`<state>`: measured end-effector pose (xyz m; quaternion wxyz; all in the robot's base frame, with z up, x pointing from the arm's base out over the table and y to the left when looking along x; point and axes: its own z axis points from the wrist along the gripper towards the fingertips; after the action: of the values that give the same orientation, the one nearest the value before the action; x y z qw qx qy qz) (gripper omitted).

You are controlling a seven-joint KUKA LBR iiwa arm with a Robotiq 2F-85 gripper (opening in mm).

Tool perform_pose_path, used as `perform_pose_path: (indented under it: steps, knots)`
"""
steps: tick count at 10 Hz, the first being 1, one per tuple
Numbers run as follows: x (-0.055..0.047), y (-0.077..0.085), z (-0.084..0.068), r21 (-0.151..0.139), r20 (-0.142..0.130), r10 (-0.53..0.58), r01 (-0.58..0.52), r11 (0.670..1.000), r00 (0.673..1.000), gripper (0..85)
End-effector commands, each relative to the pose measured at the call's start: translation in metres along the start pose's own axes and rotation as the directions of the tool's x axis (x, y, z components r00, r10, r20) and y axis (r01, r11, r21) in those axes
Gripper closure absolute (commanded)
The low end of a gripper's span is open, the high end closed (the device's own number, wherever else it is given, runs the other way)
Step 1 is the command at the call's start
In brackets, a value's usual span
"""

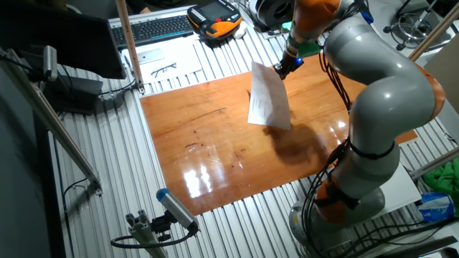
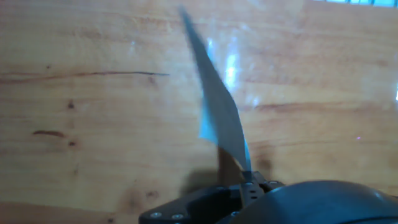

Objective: Flip over and spread out the paper that is laid flat on the table

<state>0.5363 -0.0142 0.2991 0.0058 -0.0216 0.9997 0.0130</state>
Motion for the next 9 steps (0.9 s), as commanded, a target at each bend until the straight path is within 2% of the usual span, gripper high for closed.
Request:
perform_pose_path:
  steps: [1,2,3,4,6,9]
  knots:
    - [0.001,-0.003,0.002,0.0,0.0,0.004,-0.004,1.0,1.0,85.0]
    - [0.002,-0.011,0.004,-0.008,-0.007,0.014,-0.014,1.0,1.0,85.0]
    - [0.005,-0.026,0.005,-0.038,-0.016,0.033,-0.034,0.999,0.999,85.0]
    - [0.006,-0.038,0.004,-0.049,-0.02,0.038,-0.038,0.998,0.999,85.0]
    - [0.01,-0.05,0.008,-0.038,0.006,0.056,-0.055,0.998,0.998,85.0]
    - [0.017,-0.061,0.018,-0.051,0.015,0.084,-0.083,0.995,0.996,85.0]
